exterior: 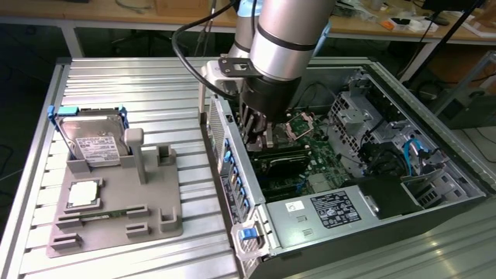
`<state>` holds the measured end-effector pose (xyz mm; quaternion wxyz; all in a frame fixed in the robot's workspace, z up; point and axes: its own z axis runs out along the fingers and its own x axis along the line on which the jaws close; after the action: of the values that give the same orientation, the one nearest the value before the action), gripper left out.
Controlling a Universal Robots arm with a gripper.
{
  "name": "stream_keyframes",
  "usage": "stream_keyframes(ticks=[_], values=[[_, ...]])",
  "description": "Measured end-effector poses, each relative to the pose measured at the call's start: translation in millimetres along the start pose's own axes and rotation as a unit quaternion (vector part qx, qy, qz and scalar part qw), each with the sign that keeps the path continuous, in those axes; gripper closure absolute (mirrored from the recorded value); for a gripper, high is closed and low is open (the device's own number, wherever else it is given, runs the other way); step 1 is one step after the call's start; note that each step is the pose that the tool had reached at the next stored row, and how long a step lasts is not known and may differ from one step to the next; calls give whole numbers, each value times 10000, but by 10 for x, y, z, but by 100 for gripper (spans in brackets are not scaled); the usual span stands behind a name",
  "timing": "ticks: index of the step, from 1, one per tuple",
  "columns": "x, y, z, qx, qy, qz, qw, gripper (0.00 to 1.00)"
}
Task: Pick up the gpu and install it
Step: 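Press down on the gpu until it lock into place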
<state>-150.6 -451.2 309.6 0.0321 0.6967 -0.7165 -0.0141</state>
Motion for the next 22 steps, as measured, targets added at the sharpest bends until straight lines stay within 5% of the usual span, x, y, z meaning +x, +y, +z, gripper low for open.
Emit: stream_keyframes(ticks=[8,12,14,17,19,22], values=[[2,-2,81,-2,-5,-1,10000,89],[-2,-26,20,7,-32,-1,10000,89],[3,-98,-113,-4,-34,-3,10000,89],[3,-251,-181,-5,-115,-11,9999,89],[2,-338,-188,-23,-116,-12,9999,89],[3,-341,-188,-41,-115,-11,9999,89]])
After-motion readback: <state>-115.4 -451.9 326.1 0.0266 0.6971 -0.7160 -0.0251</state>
